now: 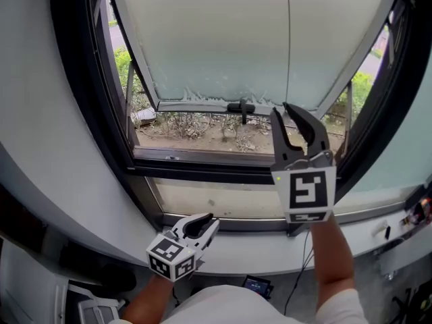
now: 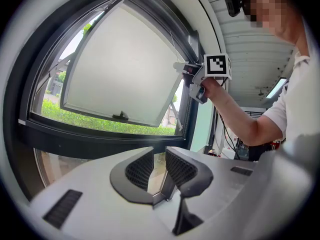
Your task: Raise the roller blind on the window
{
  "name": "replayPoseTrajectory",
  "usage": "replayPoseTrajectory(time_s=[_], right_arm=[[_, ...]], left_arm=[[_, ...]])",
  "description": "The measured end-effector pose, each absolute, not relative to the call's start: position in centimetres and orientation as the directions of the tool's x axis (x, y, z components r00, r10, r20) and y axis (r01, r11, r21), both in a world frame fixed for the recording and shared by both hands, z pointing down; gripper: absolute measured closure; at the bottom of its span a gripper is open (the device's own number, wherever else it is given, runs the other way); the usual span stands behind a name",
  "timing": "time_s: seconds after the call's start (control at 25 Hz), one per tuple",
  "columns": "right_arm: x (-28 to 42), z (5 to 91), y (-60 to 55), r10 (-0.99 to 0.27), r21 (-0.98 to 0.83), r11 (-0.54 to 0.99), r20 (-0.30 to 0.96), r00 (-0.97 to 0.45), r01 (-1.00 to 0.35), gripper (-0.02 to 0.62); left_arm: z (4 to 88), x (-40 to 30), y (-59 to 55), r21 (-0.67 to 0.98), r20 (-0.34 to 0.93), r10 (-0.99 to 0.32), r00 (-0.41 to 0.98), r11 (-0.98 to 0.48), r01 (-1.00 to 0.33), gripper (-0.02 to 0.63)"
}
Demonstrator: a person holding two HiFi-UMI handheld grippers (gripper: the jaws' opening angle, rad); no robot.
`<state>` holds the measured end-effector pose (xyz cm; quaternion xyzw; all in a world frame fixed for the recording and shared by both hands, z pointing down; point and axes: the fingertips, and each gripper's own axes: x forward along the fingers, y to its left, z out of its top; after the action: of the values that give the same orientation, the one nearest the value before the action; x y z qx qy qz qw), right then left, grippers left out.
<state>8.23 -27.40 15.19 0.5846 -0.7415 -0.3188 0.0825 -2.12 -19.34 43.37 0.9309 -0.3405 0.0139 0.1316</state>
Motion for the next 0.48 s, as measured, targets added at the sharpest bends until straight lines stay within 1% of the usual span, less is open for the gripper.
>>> replayPoseTrajectory(time_s=[0.48], right_arm=[[8.3, 13.7, -26.9, -0.915, 0.579, 0.085, -0.276, -0.293, -0.811, 0.517]], left_arm=[[43.1, -2.1, -19.2, 0.24, 0.116, -0.624, 0.773, -0.738, -0.631, 0.514]])
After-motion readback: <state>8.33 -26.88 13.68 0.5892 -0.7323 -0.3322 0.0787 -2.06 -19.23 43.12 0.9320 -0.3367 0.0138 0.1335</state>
